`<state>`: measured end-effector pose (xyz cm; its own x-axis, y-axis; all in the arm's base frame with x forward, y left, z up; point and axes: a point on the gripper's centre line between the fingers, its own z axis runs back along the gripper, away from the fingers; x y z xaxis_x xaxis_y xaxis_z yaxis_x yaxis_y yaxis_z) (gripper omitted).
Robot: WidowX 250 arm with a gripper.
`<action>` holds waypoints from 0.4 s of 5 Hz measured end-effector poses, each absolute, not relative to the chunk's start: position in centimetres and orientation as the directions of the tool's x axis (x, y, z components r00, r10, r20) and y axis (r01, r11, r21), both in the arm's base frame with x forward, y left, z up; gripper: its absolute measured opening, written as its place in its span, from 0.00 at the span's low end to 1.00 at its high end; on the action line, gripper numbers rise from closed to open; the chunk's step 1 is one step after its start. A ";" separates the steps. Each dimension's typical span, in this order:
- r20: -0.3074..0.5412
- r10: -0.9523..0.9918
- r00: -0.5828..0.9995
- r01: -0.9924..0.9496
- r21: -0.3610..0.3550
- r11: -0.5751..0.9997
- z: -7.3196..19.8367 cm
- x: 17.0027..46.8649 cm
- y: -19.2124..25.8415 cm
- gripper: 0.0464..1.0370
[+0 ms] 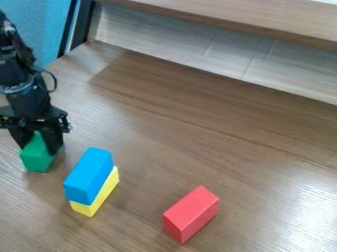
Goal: Move the green block on top of the red one and put it to the left side of the table
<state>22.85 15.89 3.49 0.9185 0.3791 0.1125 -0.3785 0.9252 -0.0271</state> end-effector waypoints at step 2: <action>0.141 0.353 0.925 -0.354 -0.019 0.935 3.7 23.3 16.2 0.89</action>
